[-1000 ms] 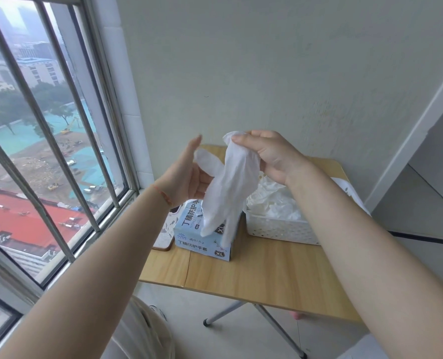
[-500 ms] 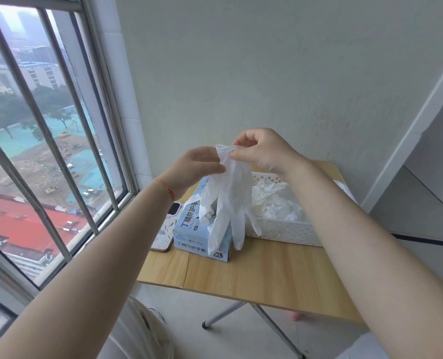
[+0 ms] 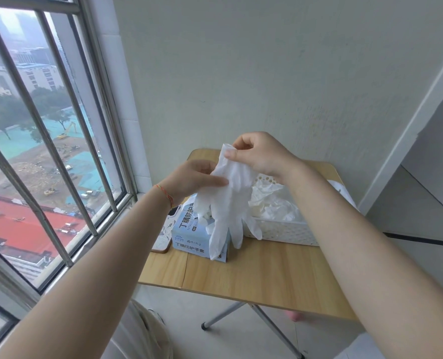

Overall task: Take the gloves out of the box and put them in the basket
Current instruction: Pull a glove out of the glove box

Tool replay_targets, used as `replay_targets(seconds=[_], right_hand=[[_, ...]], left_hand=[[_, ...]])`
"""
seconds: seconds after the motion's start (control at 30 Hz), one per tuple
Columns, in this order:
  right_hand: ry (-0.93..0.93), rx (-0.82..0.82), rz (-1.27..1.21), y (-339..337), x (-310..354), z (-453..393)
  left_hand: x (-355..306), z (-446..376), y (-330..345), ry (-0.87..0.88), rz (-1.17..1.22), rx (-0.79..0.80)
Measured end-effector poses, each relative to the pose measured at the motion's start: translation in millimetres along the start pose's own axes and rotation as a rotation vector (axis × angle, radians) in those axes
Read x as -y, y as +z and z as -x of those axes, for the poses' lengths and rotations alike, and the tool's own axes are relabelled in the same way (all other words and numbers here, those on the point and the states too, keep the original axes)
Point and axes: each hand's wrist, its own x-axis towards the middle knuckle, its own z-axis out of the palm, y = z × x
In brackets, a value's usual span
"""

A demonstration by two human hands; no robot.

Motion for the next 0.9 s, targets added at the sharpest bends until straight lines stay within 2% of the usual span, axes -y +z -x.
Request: replay_targets(seconds=[0.07, 0.13, 0.2, 0.37, 0.5, 0.67, 0.8, 0.9], right_hand=[[0.0, -0.051, -0.022, -2.0, -0.6, -1.6], [0.014, -0.114, -0.04, -4.4, -2.4, -4.0], [0.032, -0.182, -0.075, -6.4, -5.0, -6.6], [0.137, -0.29, -0.128, -13.1, -19.4, -9.3], [0.271, -0.334, -0.186, -25.9, -43.7, -7.1], [0.404, -0.372, -0.198, -53.6, -86.7, 3.8], [0.493, -0.395, -0.142, -78.9, -124.4, 14.8], [0.545, -0.431, -0.009, -97.1, -156.0, 22.0]], left_hand=[[4.9, 3.6, -2.6, -0.116, -0.098, 0.036], [10.6, 5.8, -3.2, -0.194, -0.075, 0.056], [15.4, 7.5, -4.0, -0.234, 0.019, 0.049], [31.2, -0.2, -9.8, -0.237, 0.459, 0.086], [23.5, -22.2, 4.1, -0.277, 0.532, 0.039], [0.1, -68.2, 34.3, -0.336, 0.206, 0.015], [-10.5, -103.9, 57.6, -0.398, -0.023, 0.104], [-12.7, -132.5, 78.6, -0.357, -0.428, 0.12]])
